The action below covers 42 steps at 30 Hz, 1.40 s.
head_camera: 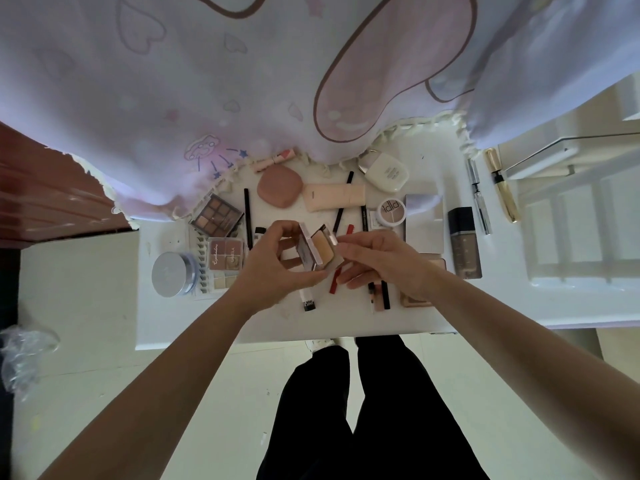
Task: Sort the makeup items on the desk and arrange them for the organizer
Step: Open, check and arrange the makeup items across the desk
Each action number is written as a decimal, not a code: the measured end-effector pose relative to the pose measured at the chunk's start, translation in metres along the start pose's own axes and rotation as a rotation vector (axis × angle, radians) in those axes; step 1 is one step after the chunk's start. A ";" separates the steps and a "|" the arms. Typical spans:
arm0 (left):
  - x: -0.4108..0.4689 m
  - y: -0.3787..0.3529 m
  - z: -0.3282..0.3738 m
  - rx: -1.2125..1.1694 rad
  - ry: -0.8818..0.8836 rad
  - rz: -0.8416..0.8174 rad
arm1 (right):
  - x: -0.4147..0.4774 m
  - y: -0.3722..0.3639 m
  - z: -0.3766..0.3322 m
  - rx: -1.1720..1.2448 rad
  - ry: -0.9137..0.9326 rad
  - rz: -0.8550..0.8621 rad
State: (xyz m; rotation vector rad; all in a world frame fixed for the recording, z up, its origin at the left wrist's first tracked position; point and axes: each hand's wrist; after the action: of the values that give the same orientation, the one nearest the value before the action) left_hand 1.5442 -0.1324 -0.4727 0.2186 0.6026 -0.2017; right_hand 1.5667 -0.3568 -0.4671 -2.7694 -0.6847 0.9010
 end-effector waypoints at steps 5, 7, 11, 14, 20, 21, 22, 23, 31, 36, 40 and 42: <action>-0.002 -0.002 -0.006 -0.084 -0.017 0.034 | 0.001 0.000 -0.003 -0.107 0.066 0.138; -0.004 -0.003 -0.008 -0.120 -0.019 0.030 | 0.000 0.002 -0.004 -0.176 0.119 0.183; -0.006 -0.008 -0.015 -0.215 0.049 0.019 | -0.003 0.000 0.000 -0.390 0.247 0.255; -0.006 -0.011 -0.019 -0.350 0.157 -0.063 | -0.007 0.004 0.003 -0.610 0.381 0.272; -0.005 -0.013 -0.014 -0.679 0.271 -0.111 | -0.011 0.009 0.005 -0.841 0.537 0.269; -0.005 -0.011 -0.016 -0.705 0.272 -0.123 | -0.010 0.011 0.004 -0.808 0.507 0.321; -0.005 -0.009 -0.017 -0.736 0.278 -0.139 | -0.010 0.014 0.004 -0.750 0.467 0.366; -0.006 -0.008 -0.018 -0.768 0.286 -0.155 | -0.009 0.016 0.004 -0.653 0.425 0.391; -0.009 -0.018 -0.020 -0.806 0.300 -0.214 | -0.010 0.021 0.003 -0.415 0.262 0.361; -0.009 -0.022 -0.018 -0.807 0.318 -0.244 | -0.012 0.024 0.009 -0.501 0.219 0.415; -0.007 -0.025 -0.013 -0.796 0.377 -0.242 | -0.021 0.027 0.009 -0.460 0.200 0.438; -0.004 -0.027 -0.014 -0.707 0.389 -0.221 | -0.026 0.031 0.009 -0.447 0.199 0.463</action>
State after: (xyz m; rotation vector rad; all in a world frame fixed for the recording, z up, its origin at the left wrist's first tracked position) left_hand 1.5262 -0.1544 -0.4857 -0.5070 1.0470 -0.1479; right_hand 1.5545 -0.3968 -0.4695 -3.4443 -0.2285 0.5703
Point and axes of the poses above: each hand's wrist, its own x-axis towards the middle knuckle, its own y-axis out of the back of the hand, z = x × y, and after that the axes turned 10 degrees about y, right-handed
